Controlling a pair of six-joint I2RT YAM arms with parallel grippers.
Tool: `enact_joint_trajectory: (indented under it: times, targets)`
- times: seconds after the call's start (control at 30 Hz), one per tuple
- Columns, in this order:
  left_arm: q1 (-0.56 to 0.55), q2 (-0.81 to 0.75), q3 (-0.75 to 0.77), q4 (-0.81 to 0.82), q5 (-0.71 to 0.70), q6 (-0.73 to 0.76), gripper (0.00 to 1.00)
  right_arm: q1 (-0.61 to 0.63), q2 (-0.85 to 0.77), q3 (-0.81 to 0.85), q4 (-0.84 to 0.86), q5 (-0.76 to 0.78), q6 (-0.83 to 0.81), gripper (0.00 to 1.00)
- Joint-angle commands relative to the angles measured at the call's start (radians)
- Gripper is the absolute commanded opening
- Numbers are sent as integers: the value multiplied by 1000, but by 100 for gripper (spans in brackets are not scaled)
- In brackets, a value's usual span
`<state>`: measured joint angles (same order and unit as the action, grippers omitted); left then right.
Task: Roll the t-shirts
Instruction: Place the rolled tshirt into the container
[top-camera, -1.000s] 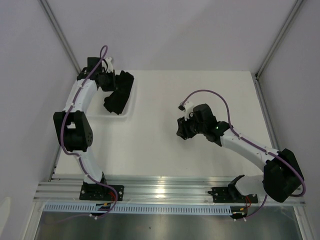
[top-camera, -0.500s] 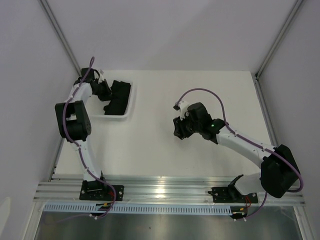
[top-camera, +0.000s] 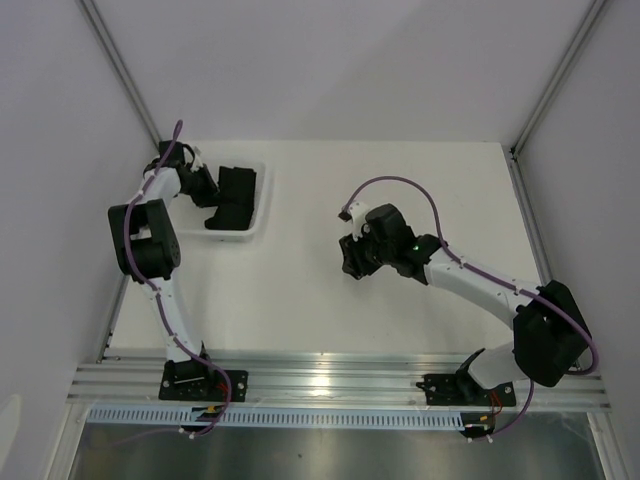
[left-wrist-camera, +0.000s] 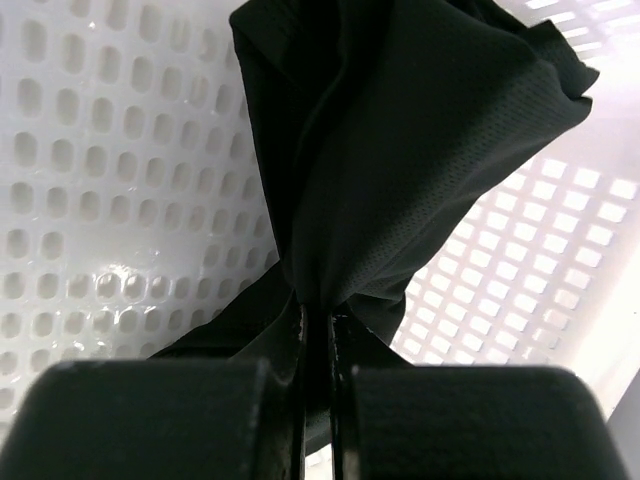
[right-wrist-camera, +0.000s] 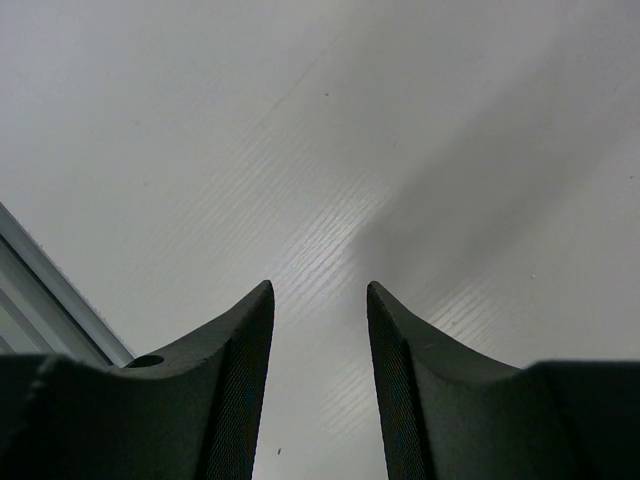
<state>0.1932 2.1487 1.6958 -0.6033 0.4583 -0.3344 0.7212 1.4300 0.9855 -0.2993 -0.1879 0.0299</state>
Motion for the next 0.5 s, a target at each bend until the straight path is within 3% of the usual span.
enact_joint_trajectory:
  times: [0.0,0.1,0.17,0.3,0.47]
  targets:
    - [9,-1,-1,-38,-44,28,1,11,7,47,-11,13,-10,45]
    - [8,3,-4,-33,-46,58,2,11,9,42,-6,15,-12,45]
    - [6,28,30,-62,-43,74,10,11,12,45,-4,8,-13,45]
    - [8,37,56,-81,-43,78,44,12,17,53,-3,7,-15,45]
    - [6,-15,62,-93,-79,101,49,12,10,53,0,-1,-15,46]
